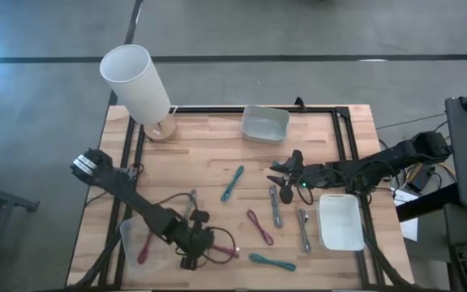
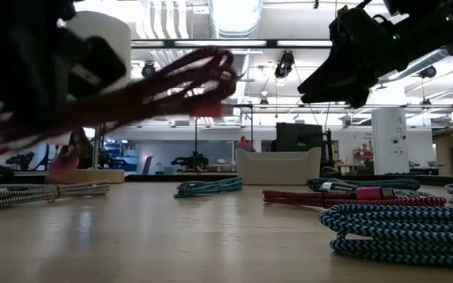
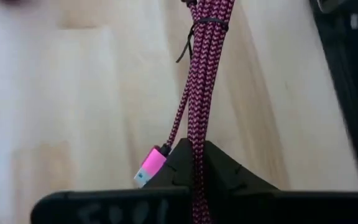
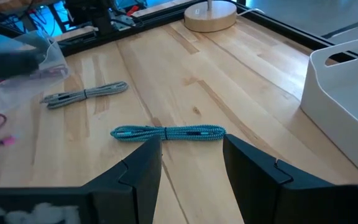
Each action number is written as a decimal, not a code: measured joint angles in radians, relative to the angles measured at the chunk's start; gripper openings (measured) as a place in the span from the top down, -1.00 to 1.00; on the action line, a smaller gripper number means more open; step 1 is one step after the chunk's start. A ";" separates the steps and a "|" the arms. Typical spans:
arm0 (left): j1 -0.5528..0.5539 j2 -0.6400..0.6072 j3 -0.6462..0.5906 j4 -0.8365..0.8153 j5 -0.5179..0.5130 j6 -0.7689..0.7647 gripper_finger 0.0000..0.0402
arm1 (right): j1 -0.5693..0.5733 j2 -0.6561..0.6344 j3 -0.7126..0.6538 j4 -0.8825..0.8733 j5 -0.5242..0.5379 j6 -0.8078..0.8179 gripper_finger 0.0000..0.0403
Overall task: Pick & Place USB Port
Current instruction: Put the left pink striped charger cable into the transparent bin
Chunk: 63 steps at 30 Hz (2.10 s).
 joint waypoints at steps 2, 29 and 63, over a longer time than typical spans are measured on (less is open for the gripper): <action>0.000 -0.049 0.000 -0.063 -0.041 -0.086 0.95 | 0.000 0.000 -0.001 0.000 0.000 0.000 0.16; -0.296 -0.350 0.042 -0.577 -0.140 -1.372 0.96 | 0.000 0.000 -0.005 0.000 0.001 -0.020 0.16; -0.427 -0.229 0.010 -0.775 0.176 -1.790 0.90 | 0.000 0.000 -0.006 0.000 0.001 -0.023 0.16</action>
